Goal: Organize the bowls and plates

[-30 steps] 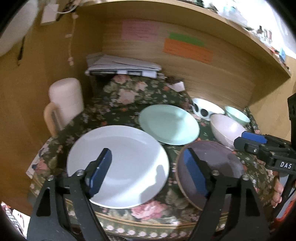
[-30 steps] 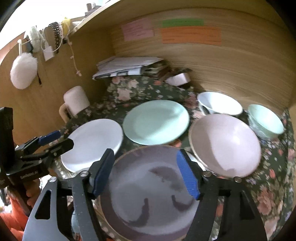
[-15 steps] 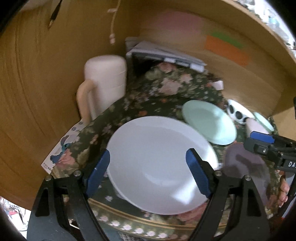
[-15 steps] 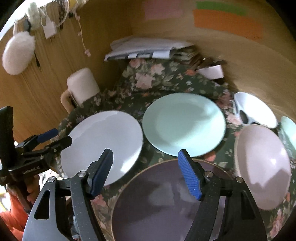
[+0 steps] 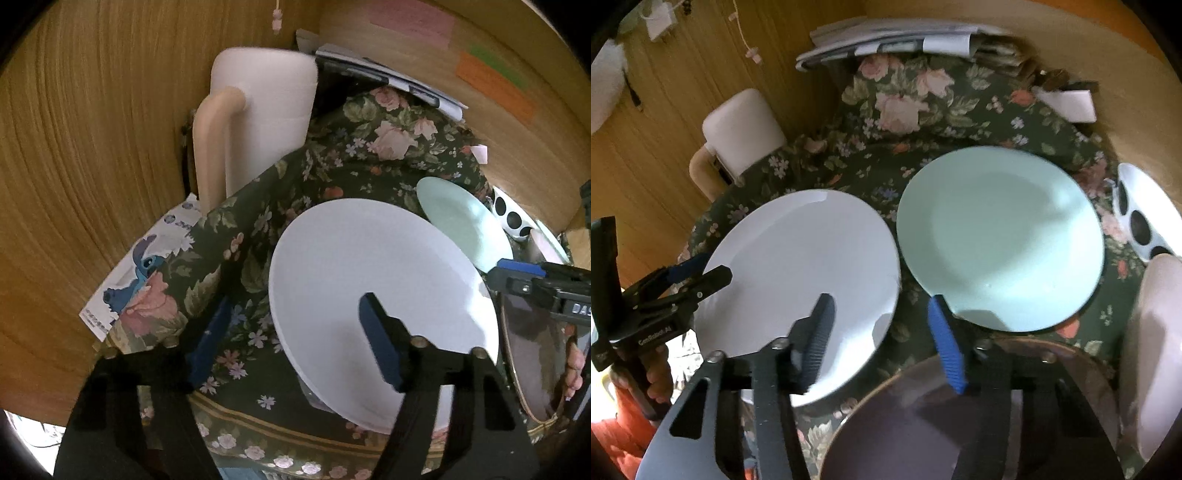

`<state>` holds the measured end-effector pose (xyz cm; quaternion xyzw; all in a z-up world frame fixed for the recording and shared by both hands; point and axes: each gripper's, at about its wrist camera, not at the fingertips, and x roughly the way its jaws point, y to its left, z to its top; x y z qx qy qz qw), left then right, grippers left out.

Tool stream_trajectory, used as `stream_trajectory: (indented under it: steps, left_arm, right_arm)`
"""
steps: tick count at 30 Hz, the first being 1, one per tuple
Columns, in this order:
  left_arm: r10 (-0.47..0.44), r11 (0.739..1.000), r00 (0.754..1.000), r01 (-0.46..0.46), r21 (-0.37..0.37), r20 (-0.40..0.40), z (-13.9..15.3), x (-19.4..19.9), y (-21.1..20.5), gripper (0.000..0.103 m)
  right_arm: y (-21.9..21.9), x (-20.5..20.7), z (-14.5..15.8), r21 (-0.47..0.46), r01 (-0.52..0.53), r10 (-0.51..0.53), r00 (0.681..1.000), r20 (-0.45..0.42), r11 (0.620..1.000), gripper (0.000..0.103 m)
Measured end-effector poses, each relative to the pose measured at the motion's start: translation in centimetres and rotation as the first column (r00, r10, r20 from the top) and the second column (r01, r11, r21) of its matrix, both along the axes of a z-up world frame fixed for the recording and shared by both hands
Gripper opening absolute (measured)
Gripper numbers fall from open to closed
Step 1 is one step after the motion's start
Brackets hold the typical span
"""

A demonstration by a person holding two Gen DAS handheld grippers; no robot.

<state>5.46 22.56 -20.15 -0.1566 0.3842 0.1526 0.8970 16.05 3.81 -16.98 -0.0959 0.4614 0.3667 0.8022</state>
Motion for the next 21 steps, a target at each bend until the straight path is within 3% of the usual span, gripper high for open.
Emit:
stream_trajectory:
  steps: [8,14,21]
  left_arm:
    - [-0.004,0.999,1.0,0.004,-0.033,0.008,-0.7,-0.2,0.7,0.047]
    - [-0.011,0.999,1.0,0.011,-0.049,0.011,-0.8,-0.2,0.5,0.033]
    - [-0.035,0.996,0.999,0.036,-0.083,0.005,-1.0,0.1,0.0,0.031]
  right_arm:
    - [1.5,1.0,-1.7,-0.044,-0.026,0.023,0.998,-0.066,0.999,0.032]
    - [2.3,1.5,-2.3,-0.048,-0.035,0.031,0.996,-0.086,0.998,0.031]
    - [3.0,1.1,-2.3,-0.073,-0.047,0.043,0.998,-0.052,0.996,0.031]
